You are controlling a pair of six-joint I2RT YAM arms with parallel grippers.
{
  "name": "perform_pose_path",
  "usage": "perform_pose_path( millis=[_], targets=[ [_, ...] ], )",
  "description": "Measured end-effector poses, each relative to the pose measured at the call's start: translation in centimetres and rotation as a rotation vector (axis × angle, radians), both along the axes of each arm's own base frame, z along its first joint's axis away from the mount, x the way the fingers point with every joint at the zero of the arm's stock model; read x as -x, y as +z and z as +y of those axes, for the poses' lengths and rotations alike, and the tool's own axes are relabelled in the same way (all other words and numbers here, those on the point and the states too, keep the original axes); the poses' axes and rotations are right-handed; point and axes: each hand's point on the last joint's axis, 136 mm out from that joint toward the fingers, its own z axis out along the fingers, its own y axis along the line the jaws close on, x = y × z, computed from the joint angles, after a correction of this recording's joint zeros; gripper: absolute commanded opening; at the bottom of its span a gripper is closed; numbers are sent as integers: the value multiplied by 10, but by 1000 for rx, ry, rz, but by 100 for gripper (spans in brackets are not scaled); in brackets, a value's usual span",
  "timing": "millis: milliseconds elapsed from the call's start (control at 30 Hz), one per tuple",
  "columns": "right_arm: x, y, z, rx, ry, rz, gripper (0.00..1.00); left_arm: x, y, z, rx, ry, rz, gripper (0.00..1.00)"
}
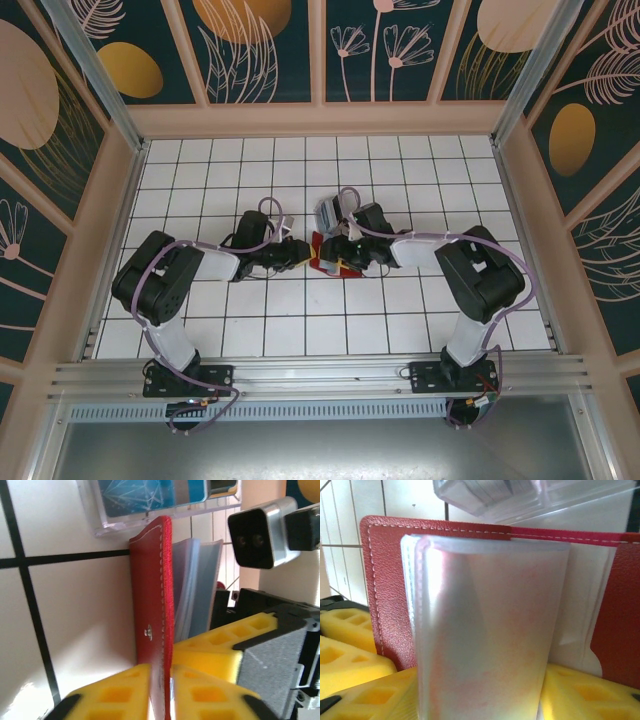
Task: Put the credit cards into the card holder
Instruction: Flip over the card slot in the card holder.
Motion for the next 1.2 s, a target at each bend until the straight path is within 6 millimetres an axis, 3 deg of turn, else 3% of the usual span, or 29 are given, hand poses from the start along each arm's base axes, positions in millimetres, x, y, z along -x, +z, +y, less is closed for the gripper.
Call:
perform_pose_path(
  millis=[100,500,967,1200],
  targets=[
    [0,0,0,-26,5,-12,52,2,-4,2,-21,-7,3,39],
    [8,4,4,-122,54,-44,50,-6,-9,1,-42,1,-5,40],
    [22,9,9,-202,114,-57,38,-9,-10,-1,-30,0,-22,40],
    [23,8,8,-202,116,-52,32,-10,-7,-2,-12,3,-30,50]
  ],
)
